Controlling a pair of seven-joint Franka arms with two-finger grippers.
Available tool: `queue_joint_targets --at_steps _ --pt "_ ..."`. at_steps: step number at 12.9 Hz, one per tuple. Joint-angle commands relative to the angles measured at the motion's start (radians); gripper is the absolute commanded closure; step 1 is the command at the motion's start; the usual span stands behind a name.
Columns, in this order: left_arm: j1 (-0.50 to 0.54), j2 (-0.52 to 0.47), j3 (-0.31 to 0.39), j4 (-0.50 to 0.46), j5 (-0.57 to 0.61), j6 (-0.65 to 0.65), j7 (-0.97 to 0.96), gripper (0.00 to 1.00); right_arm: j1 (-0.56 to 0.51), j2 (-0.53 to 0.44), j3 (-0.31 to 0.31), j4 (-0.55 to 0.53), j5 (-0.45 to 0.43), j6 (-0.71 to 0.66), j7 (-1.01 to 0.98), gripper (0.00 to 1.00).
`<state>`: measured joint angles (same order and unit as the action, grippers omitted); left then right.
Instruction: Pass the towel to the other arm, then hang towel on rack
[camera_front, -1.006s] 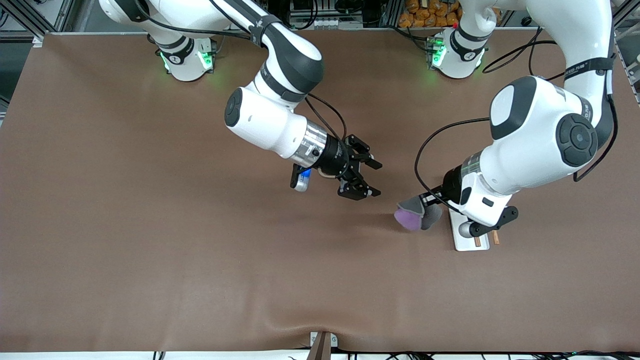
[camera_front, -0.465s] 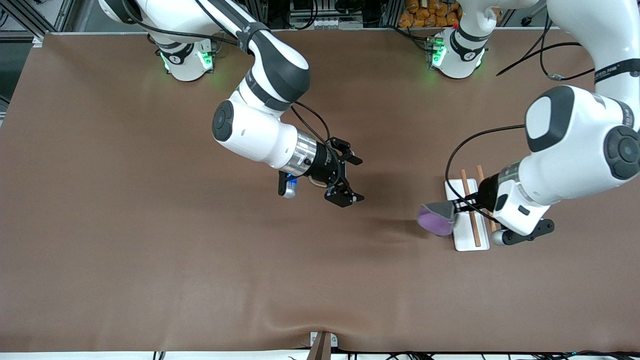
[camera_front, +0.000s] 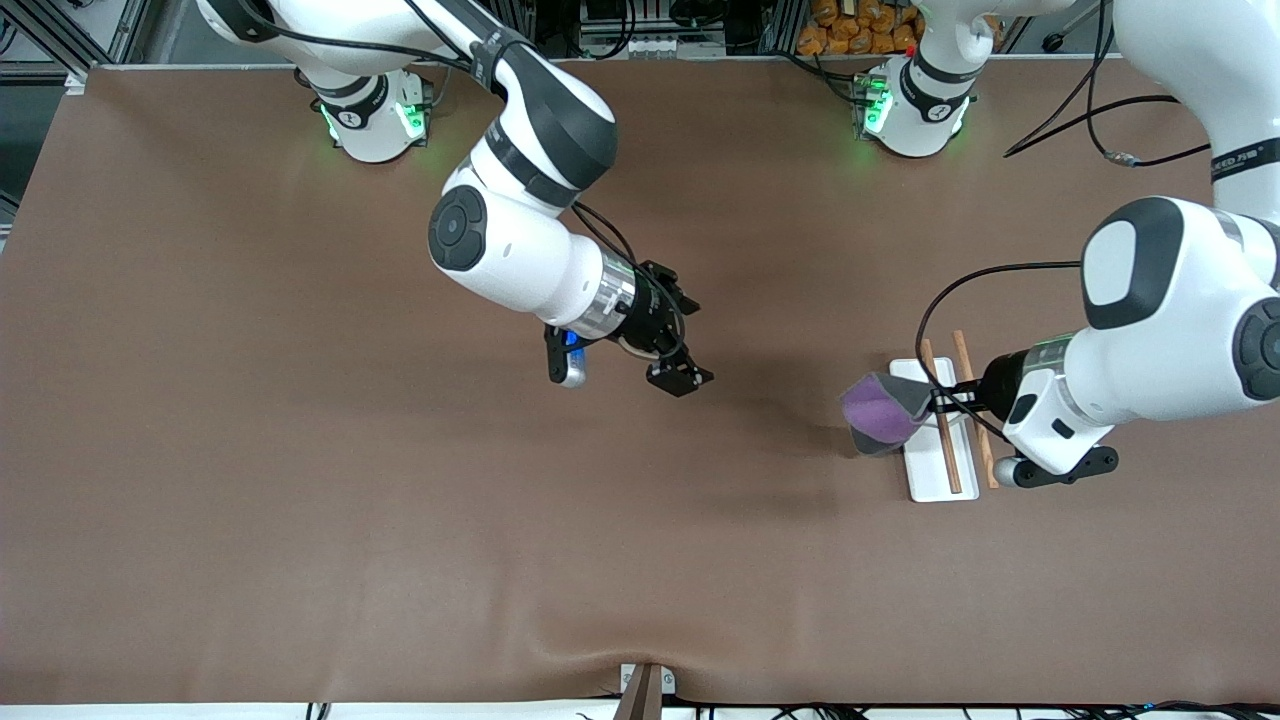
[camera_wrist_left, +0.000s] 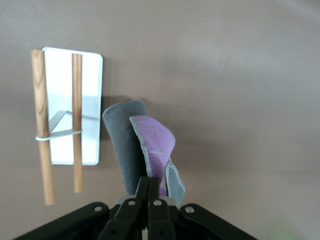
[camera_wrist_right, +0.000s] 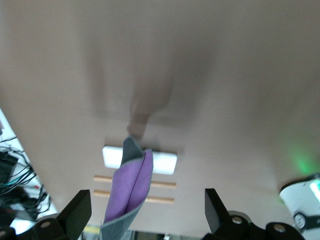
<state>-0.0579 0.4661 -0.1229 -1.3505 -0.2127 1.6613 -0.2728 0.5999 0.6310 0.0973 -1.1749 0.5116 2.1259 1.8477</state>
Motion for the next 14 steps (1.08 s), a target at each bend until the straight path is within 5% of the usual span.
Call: queue_joint_targets --at_steps 1,14 --pt "0.029 -0.006 -0.006 -0.002 0.021 -0.092 0.05 1.0 -0.012 -0.028 0.005 -0.009 -0.079 -0.075 0.008 0.0" --pt "0.182 0.026 -0.006 -0.027 0.161 -0.117 0.314 1.0 -0.196 -0.149 0.007 -0.009 -0.142 -0.435 -0.418 0.0"
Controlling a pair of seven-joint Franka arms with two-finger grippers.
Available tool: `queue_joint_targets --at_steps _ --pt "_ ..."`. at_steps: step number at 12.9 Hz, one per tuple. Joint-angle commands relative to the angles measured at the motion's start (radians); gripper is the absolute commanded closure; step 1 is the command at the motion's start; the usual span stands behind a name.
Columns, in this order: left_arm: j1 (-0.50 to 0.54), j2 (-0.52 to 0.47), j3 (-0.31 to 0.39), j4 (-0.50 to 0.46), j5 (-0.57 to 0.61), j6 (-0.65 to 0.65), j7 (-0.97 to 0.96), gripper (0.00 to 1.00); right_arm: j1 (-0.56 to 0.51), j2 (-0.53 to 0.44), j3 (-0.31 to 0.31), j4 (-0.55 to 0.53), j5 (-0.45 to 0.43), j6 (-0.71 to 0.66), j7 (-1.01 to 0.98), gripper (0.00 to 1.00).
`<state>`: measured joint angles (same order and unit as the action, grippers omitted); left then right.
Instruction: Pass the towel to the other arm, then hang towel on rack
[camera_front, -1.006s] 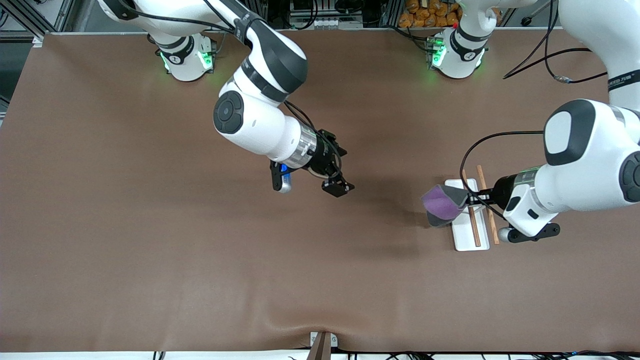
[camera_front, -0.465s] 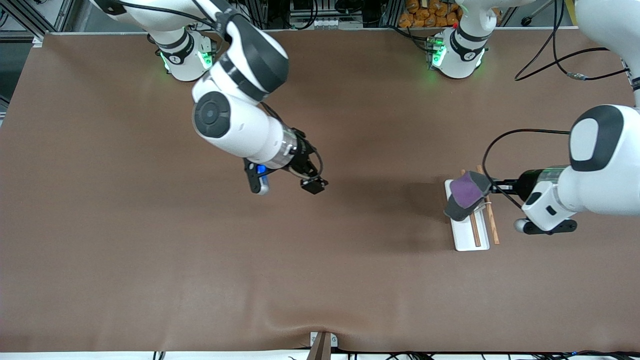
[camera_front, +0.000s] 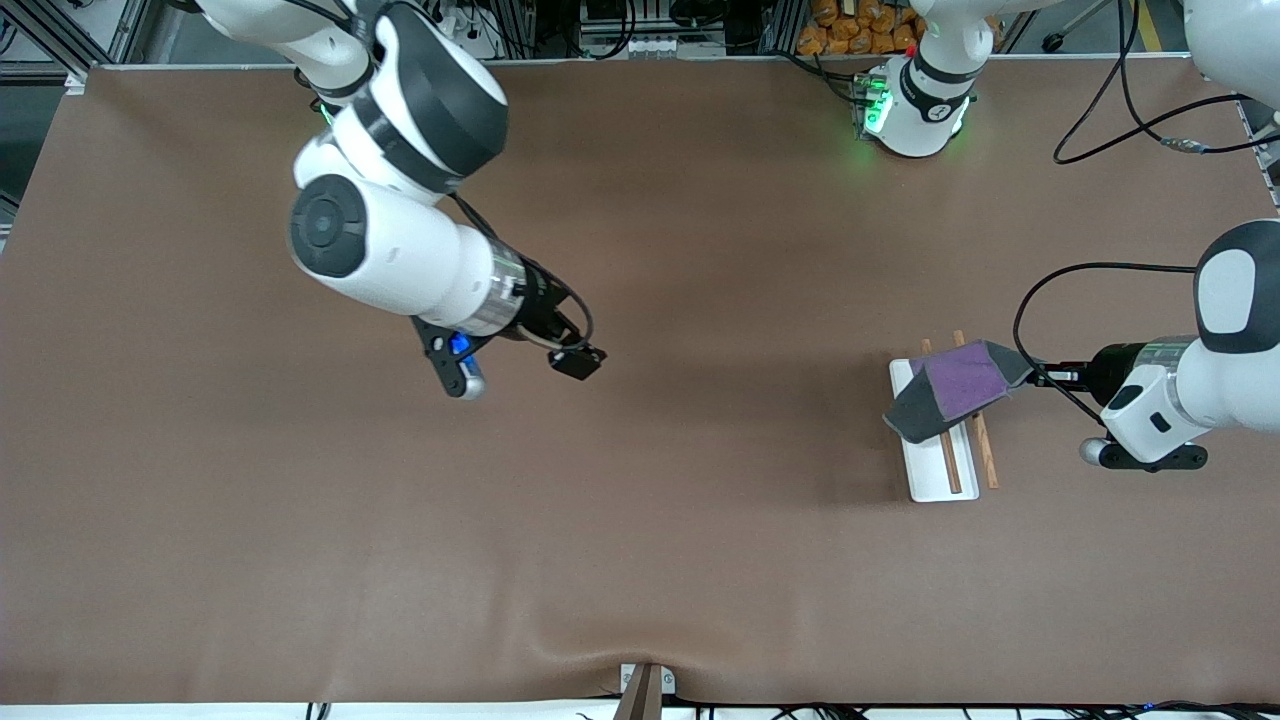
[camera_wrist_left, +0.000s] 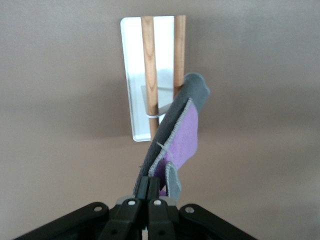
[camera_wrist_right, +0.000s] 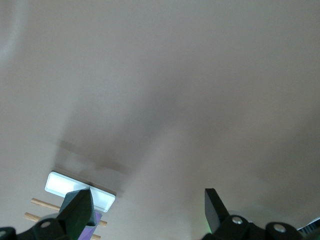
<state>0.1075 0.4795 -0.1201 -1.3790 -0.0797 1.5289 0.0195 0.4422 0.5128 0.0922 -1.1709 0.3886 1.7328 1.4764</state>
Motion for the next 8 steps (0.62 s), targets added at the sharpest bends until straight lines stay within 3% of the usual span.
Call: queue_joint_targets --at_steps 1,8 --pt "0.027 0.025 -0.009 0.003 0.028 0.02 0.033 1.0 -0.052 -0.039 0.012 -0.013 -0.019 -0.061 -0.076 0.0" --pt "0.055 0.059 -0.009 0.002 0.037 0.048 0.043 1.0 -0.167 -0.073 0.011 -0.013 -0.065 -0.189 -0.321 0.0"
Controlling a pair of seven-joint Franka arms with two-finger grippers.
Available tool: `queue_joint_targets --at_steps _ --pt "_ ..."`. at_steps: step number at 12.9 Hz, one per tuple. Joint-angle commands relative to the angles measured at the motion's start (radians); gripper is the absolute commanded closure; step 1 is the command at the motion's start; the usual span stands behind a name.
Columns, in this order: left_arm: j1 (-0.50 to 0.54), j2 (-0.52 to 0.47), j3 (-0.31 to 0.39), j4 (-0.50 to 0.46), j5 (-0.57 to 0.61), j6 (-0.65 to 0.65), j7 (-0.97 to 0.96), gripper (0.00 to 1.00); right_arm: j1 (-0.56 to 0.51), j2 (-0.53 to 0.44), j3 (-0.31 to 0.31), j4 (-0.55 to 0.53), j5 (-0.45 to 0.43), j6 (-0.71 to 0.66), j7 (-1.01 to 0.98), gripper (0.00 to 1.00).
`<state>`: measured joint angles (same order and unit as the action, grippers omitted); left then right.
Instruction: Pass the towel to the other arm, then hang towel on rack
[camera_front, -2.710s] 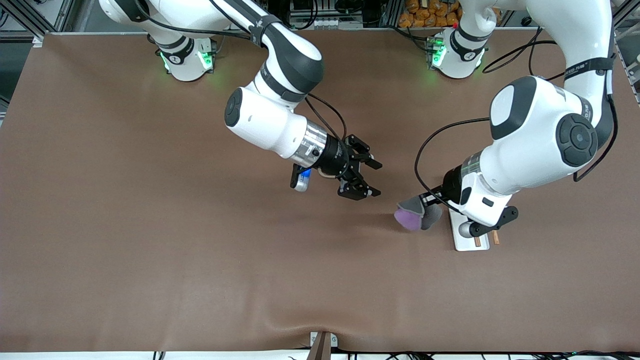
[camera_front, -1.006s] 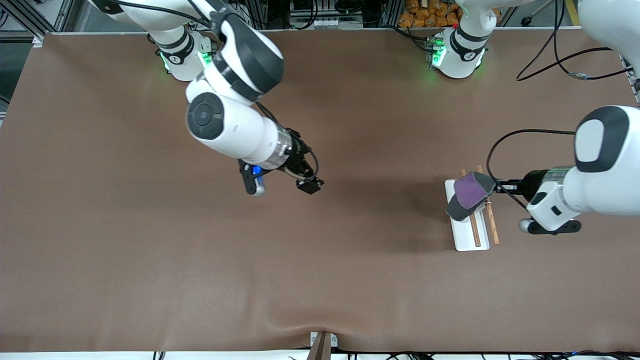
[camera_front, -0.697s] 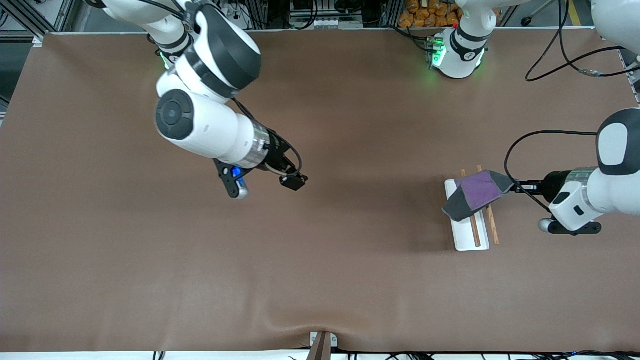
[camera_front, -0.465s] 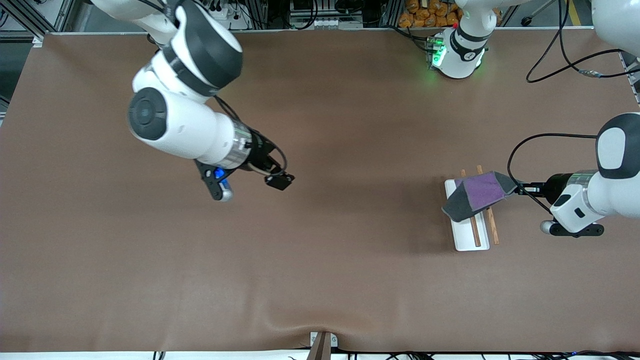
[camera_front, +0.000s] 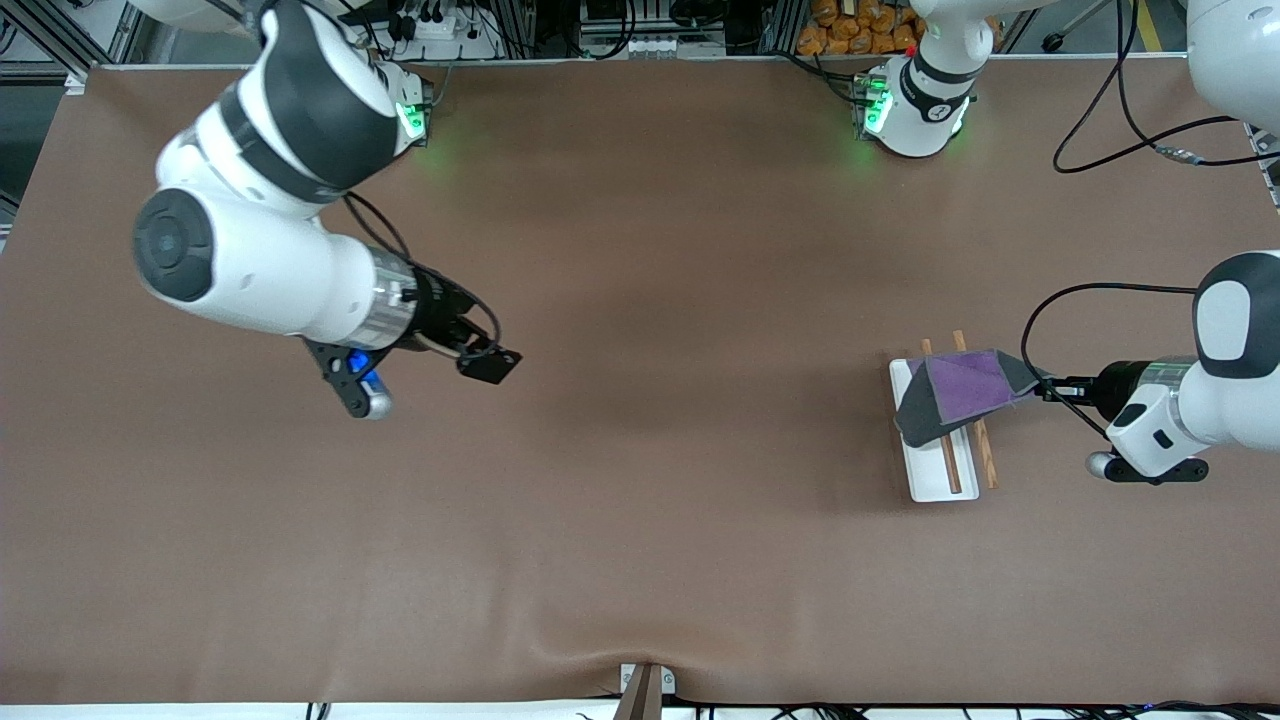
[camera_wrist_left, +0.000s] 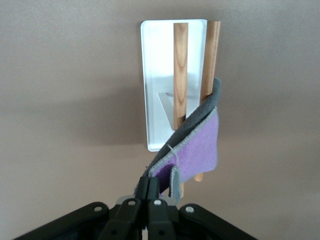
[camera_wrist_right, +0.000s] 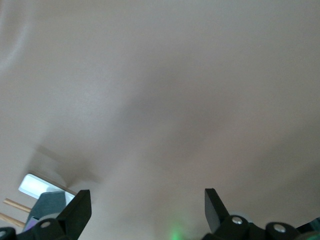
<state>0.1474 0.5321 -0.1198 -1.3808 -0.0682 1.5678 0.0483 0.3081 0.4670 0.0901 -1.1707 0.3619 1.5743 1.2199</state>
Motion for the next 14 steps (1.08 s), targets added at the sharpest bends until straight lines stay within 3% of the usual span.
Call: queue_joint_targets --at_steps 1,8,9,10,12,13,14 --pt "0.021 0.011 -0.009 0.005 0.025 0.011 0.019 1.0 -0.043 -0.043 0.016 -0.014 -0.076 -0.048 -0.112 0.0" --pt "0.044 0.035 -0.009 0.003 0.024 0.018 0.044 1.0 -0.156 -0.067 0.016 -0.018 -0.147 -0.147 -0.422 0.0" --pt "0.052 0.04 -0.009 0.003 0.024 0.021 0.044 0.96 -0.179 -0.067 0.014 -0.018 -0.15 -0.16 -0.484 0.0" --pt "0.058 0.043 -0.009 0.005 0.024 0.021 0.044 0.74 -0.204 -0.071 0.014 -0.018 -0.153 -0.16 -0.544 0.0" --pt "0.061 0.045 -0.009 0.005 0.022 0.021 0.042 0.16 -0.239 -0.077 0.016 -0.021 -0.2 -0.177 -0.681 0.0" --pt "0.066 0.043 -0.009 0.005 0.022 0.023 0.044 0.0 -0.256 -0.079 0.016 -0.021 -0.246 -0.194 -0.754 0.0" --pt "0.07 0.039 -0.009 0.008 0.022 0.021 0.044 0.0 -0.279 -0.079 0.016 -0.023 -0.273 -0.195 -0.837 0.0"
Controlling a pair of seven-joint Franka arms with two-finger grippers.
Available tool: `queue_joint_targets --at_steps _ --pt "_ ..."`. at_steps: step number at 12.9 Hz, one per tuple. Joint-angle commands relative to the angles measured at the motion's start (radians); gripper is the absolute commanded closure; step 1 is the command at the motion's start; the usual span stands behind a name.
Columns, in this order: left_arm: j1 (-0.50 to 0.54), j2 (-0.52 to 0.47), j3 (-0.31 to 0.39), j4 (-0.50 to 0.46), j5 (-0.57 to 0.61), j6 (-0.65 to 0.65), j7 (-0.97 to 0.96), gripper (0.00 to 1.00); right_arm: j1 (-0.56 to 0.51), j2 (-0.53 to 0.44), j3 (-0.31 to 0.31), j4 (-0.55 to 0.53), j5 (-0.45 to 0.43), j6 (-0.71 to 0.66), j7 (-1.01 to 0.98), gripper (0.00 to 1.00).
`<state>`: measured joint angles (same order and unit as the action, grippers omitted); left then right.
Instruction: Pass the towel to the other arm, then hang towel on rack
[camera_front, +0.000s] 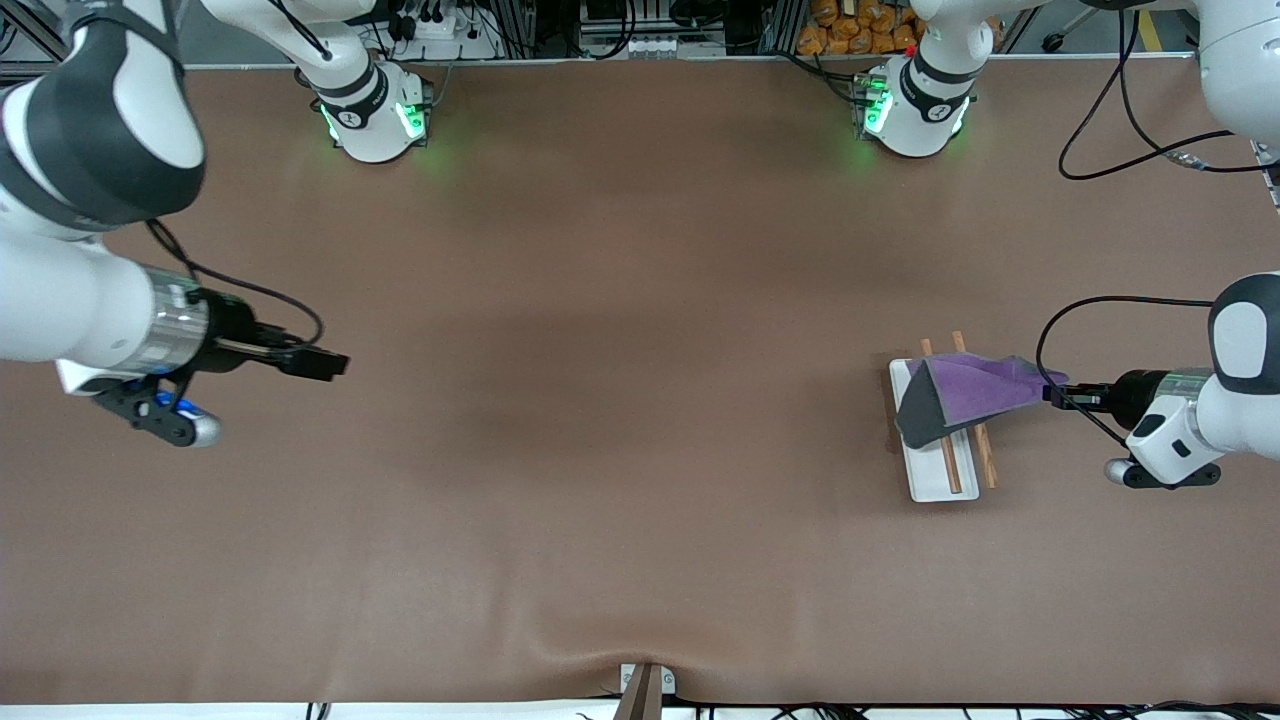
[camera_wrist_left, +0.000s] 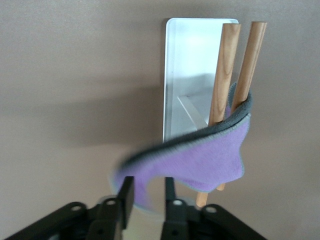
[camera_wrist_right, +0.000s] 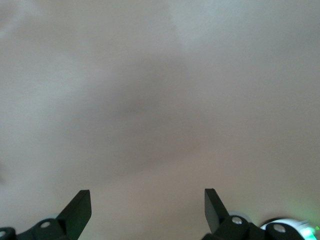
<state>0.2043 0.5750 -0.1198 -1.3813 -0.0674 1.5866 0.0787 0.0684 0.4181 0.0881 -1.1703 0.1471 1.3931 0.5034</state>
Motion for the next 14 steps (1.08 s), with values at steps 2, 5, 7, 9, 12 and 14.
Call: queue_joint_targets --at_steps 2,5,7,9,12,14 --pt "0.017 -0.024 -0.009 0.011 0.021 0.003 0.012 0.0 -0.085 -0.035 0.018 -0.026 -0.098 -0.011 -0.256 0.0" --pt "0.017 -0.102 -0.009 0.013 0.023 0.003 0.006 0.0 -0.148 -0.035 0.018 -0.031 -0.147 0.001 -0.423 0.0" --pt "0.015 -0.165 -0.008 0.013 0.023 0.001 0.0 0.0 -0.185 -0.035 0.018 -0.046 -0.152 0.021 -0.505 0.0" --pt "0.012 -0.223 -0.012 0.013 0.023 0.001 -0.002 0.0 -0.206 -0.047 0.018 -0.07 -0.15 0.03 -0.554 0.0" --pt "0.003 -0.309 -0.024 0.011 0.023 -0.005 -0.007 0.0 -0.208 -0.165 0.018 -0.263 -0.15 0.183 -0.552 0.0" --pt "-0.005 -0.352 -0.035 0.007 0.024 -0.017 -0.02 0.0 -0.206 -0.255 0.018 -0.406 -0.149 0.268 -0.552 0.0"
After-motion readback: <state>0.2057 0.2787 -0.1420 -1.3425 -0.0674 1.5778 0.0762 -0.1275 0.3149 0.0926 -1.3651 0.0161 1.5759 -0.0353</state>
